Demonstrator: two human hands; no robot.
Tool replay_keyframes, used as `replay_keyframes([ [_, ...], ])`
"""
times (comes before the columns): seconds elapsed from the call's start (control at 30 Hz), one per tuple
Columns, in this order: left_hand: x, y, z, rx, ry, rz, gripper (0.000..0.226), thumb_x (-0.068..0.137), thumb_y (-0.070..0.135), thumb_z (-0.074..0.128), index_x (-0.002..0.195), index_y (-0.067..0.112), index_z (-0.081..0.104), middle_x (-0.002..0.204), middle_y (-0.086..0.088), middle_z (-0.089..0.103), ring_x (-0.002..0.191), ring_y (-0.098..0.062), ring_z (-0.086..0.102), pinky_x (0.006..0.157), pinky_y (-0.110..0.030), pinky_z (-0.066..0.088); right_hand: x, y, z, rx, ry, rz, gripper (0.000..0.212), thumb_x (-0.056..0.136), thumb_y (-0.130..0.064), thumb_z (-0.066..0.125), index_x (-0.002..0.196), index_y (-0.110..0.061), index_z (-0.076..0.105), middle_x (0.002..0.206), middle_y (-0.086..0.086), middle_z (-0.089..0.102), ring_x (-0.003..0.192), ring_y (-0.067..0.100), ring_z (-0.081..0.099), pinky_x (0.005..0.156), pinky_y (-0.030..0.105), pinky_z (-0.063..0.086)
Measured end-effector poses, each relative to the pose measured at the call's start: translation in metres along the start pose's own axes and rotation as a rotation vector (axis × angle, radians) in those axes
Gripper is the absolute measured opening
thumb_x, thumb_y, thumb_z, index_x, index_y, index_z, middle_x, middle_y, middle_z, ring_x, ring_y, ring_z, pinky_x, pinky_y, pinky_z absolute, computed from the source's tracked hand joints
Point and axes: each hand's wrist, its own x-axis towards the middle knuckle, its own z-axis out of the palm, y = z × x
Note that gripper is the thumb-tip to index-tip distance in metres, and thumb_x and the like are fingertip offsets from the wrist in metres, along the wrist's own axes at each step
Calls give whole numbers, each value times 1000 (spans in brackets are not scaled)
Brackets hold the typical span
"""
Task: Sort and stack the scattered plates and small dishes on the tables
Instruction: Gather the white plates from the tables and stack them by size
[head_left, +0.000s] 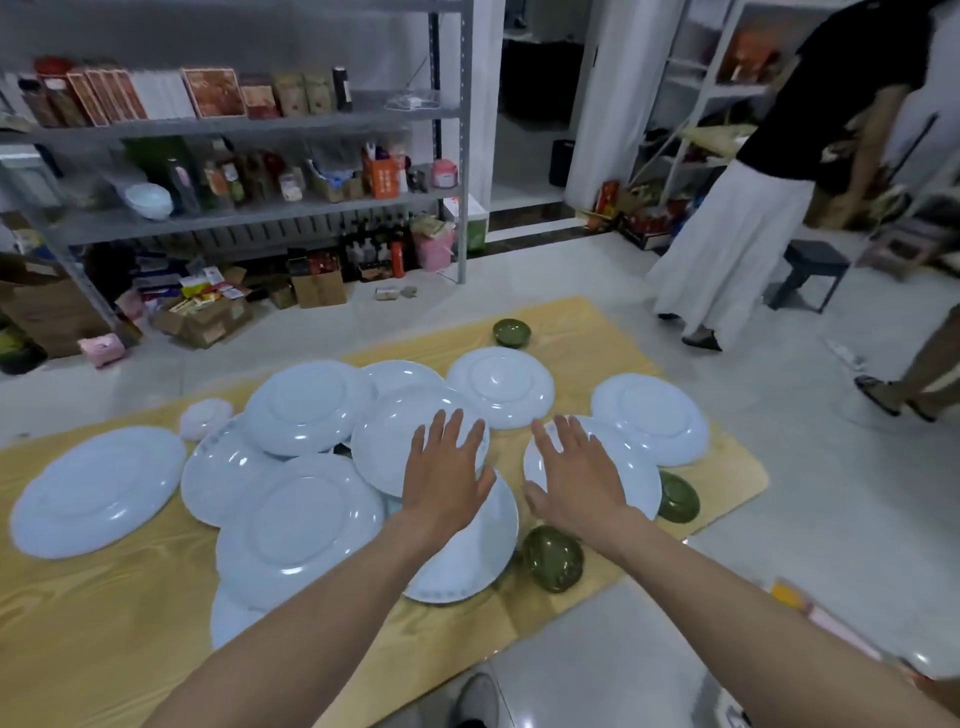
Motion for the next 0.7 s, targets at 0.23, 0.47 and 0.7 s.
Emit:
replay_keyframes([
  [0.23, 47, 41, 16, -24, -41, 43, 60, 102, 48, 34, 156, 27, 20, 165, -4, 12, 152, -24, 4, 121, -42, 5, 18, 55, 3, 2, -1, 43, 78, 101, -53, 37, 158, -19, -3, 166, 11, -3, 152, 30, -4, 122, 46, 8],
  [0.47, 59, 79, 41, -8, -96, 11, 61, 101, 49, 34, 156, 27, 20, 164, -5, 14, 152, -25, 7, 122, -43, 9, 18, 103, 18, 125, -22, 19, 75, 101, -49, 42, 159, -19, 4, 166, 9, 3, 153, 26, 2, 123, 40, 12],
  [0.7, 49, 104, 57, -9, -75, -98, 59, 98, 46, 42, 151, 24, 33, 160, -8, 27, 148, -27, 20, 119, -43, 14, 17, 144, 42, 163, -32, -44, 70, 101, -44, 45, 158, -17, 15, 165, 11, 12, 152, 27, 10, 121, 39, 15],
])
